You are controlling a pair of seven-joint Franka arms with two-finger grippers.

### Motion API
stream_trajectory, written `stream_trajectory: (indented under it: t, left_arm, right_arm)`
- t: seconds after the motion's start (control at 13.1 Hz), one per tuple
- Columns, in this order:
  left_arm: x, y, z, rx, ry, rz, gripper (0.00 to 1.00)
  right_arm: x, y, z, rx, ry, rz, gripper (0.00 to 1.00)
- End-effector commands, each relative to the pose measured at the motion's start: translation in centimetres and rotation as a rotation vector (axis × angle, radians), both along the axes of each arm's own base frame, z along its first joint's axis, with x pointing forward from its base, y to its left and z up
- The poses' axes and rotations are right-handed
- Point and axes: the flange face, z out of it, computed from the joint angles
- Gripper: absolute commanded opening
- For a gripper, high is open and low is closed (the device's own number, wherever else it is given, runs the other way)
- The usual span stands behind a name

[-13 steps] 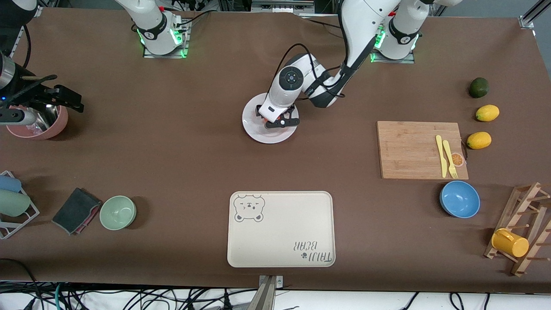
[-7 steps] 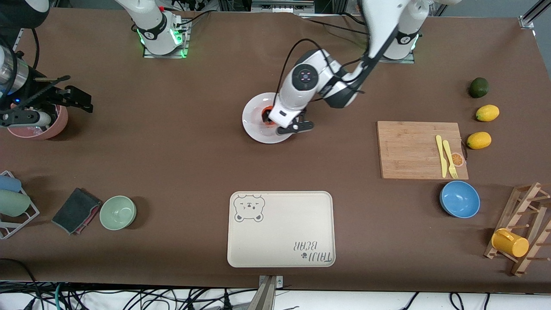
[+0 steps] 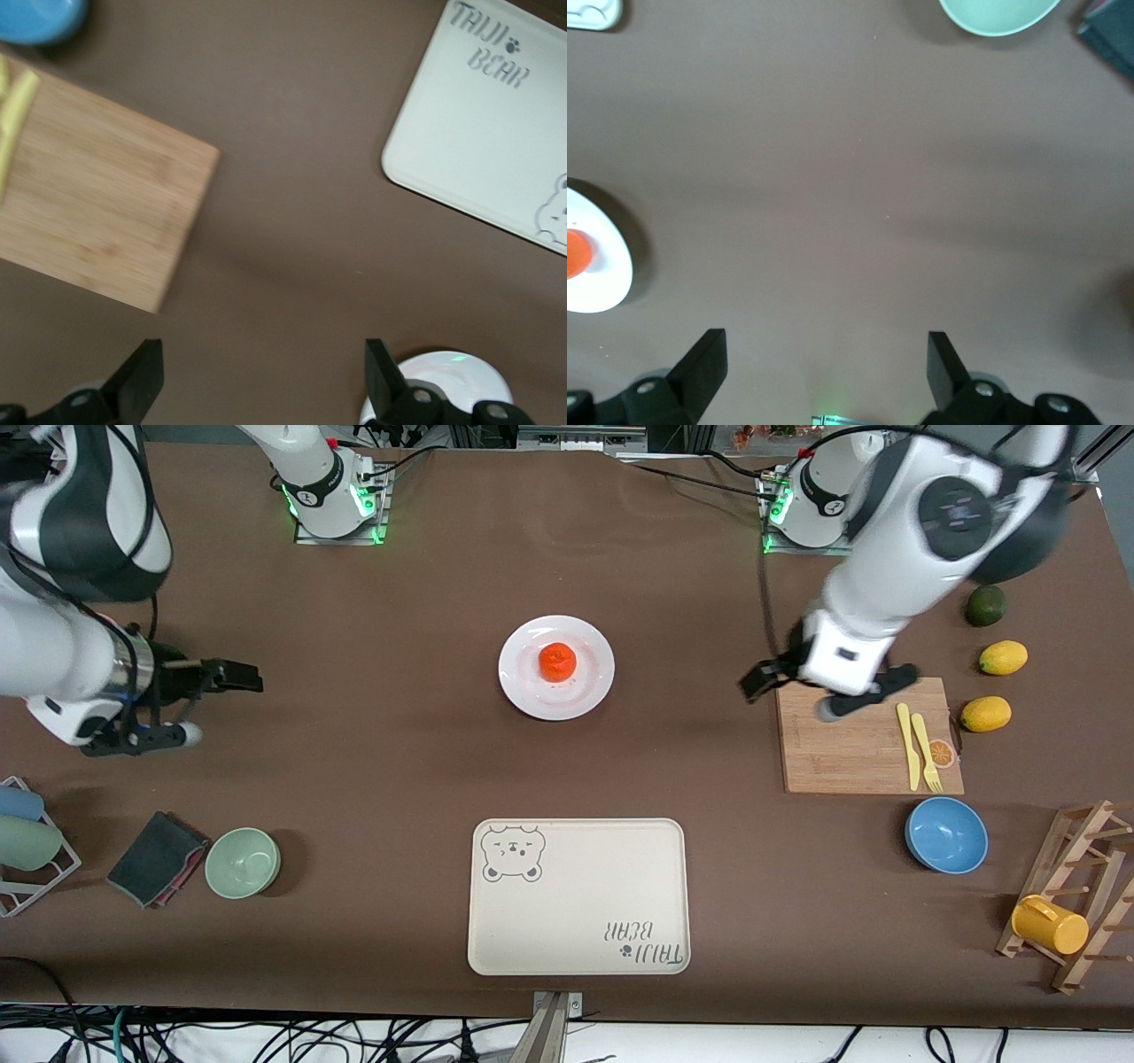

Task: Place orange and plate with both arms
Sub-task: 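Release the orange and lift the left gripper while the right gripper reaches out, then move the right gripper to the plate rim and grasp it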

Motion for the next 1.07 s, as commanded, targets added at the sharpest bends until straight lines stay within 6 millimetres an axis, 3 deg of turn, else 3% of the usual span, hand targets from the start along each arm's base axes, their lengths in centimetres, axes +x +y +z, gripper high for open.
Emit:
stream_trajectory:
  t: [0.0, 0.15, 0.3, 0.46, 0.69, 0.91, 0.99]
  left_arm:
    - [-1.1, 9.5, 2.9, 0.026, 0.009, -0.122, 1.0]
    - [-1.6, 16.2, 4.8, 0.016, -0.009, -0.202, 1.0]
    - [-1.9, 20.3, 5.5, 0.009, -0.015, -0.223, 1.0]
    - [-2.0, 20.9, 6.4, 0.021, 0.027, -0.223, 1.0]
    - [-0.1, 21.4, 7.4, 0.031, 0.056, -0.217, 1.0]
    - [-0.1, 22.2, 7.2, 0.111, 0.088, -0.217, 1.0]
    - [-0.1, 22.4, 7.3, 0.116, 0.087, -0.214, 1.0]
  right_arm:
    - [1.4, 0.7, -1.6, 0.029, -0.011, 0.0, 1.0]
    - [1.4, 1.9, -4.2, 0.064, 0.042, -0.012, 1.0]
    - [1.1, 4.5, -6.8, 0.169, 0.092, -0.086, 1.0]
    - [-0.2, 5.2, -10.2, 0.282, 0.086, -0.178, 1.0]
    - [-5.6, 7.1, -14.1, 0.337, -0.019, -0.267, 1.0]
    - [-9.8, 10.5, -18.2, 0.371, -0.093, -0.326, 1.0]
    - [-11.0, 12.8, -19.1, 0.406, -0.12, -0.348, 1.0]
